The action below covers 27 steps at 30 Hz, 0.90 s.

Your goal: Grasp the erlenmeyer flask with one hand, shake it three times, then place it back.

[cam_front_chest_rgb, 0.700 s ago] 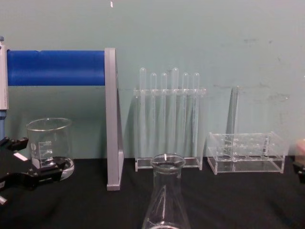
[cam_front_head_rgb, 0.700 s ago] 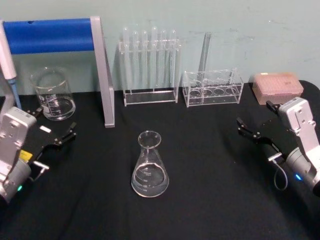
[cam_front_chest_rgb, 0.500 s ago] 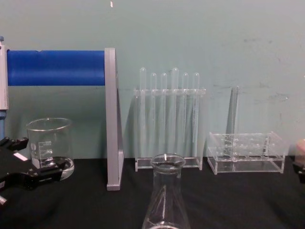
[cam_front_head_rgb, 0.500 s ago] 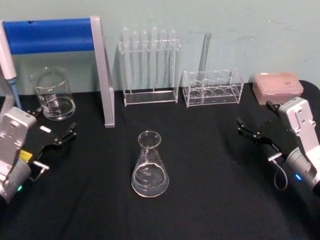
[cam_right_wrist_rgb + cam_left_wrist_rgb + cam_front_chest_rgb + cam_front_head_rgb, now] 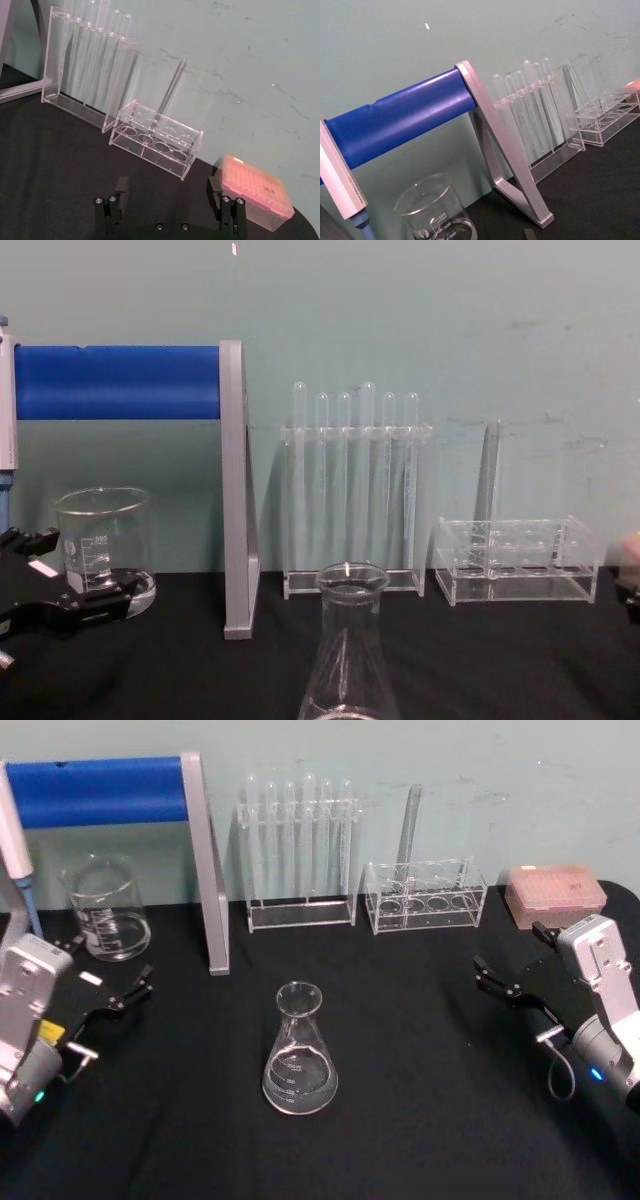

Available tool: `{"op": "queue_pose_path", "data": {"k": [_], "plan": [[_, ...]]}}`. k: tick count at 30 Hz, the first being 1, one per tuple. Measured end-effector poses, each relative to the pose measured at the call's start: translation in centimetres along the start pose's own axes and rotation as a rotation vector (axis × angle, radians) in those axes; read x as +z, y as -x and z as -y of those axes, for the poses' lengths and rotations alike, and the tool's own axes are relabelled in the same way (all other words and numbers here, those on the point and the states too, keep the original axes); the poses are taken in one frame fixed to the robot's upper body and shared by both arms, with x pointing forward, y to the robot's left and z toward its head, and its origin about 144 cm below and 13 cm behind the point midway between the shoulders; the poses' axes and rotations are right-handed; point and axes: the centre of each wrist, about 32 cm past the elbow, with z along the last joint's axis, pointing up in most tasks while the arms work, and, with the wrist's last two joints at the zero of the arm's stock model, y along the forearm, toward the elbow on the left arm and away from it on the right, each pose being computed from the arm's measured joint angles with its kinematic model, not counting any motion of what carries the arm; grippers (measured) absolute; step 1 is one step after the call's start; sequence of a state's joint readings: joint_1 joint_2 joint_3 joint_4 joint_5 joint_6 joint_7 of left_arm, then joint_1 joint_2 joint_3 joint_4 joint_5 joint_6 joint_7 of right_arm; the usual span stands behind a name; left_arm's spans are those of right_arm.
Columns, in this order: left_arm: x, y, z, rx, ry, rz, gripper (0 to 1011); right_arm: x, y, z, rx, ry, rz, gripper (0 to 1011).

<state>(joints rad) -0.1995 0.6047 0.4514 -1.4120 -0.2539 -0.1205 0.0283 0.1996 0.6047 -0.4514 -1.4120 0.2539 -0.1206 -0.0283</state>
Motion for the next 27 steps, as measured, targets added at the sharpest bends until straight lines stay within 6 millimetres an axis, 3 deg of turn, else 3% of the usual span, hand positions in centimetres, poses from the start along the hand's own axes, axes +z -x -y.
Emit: {"op": "queue_pose_path", "data": {"k": [21,27], "plan": [[0.0,0.0,0.0,0.0,0.0,0.0,1001,0.12,-0.07,-0.01,0.004,-0.004,-0.008,1003],[0.0,0.0,0.0,0.0,0.0,0.0,1001,0.74,-0.43,0.25,0.081,-0.026,-0.05,1003]]}}
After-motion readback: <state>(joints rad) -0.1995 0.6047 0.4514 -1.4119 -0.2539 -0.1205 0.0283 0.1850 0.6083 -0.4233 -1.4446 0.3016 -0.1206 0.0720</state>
